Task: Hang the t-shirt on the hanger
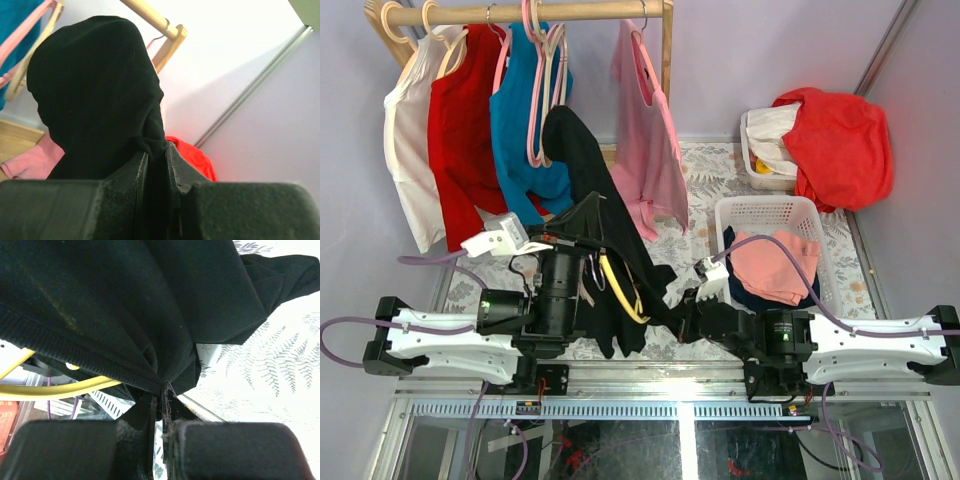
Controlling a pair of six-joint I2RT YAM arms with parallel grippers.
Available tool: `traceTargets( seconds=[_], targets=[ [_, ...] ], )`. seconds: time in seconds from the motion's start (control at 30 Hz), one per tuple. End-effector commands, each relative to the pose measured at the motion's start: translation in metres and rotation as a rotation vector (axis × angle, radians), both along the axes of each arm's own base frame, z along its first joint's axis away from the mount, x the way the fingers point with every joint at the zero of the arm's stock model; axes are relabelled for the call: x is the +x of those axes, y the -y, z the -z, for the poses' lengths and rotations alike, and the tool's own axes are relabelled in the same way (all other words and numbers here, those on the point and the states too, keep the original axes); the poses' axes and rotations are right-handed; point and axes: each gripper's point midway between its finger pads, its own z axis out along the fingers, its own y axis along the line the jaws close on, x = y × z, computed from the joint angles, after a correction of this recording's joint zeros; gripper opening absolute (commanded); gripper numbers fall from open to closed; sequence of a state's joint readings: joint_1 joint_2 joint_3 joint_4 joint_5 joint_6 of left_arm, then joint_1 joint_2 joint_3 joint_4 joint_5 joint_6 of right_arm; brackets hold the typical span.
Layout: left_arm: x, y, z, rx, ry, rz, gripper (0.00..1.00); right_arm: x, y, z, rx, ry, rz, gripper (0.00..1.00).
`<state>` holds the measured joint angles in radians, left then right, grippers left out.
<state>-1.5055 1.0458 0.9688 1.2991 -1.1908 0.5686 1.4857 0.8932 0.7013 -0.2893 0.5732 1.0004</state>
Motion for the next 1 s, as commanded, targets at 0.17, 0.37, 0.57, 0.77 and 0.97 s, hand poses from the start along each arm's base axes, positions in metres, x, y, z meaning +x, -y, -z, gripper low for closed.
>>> traceTargets(
  seconds=[0.17, 0.37, 0.57, 0.77, 0.97],
  targets=[
    [0.002, -0.055, -0.048, -0.207, 0.096, -0.097, 0.00, -0.040, 0.015, 0.076, -0.338, -0.071, -0.280, 0.00],
    [0.002, -0.052, -0.054, -0.217, 0.148, -0.097, 0.00, -0.060, -0.023, 0.058, -0.280, -0.078, -0.436, 0.00],
    [0.001, -0.051, -0.053, -0.224, 0.192, -0.085, 0.00, -0.082, -0.052, 0.034, -0.214, -0.094, -0.590, 0.00],
    [-0.002, -0.068, -0.060, -0.318, 0.199, -0.054, 0.00, -0.080, -0.046, 0.054, -0.261, -0.130, -0.549, 0.00],
    [-0.006, -0.068, -0.080, -0.383, 0.212, 0.013, 0.00, -0.057, -0.026, 0.099, -0.467, -0.130, -0.408, 0.00]
  ],
)
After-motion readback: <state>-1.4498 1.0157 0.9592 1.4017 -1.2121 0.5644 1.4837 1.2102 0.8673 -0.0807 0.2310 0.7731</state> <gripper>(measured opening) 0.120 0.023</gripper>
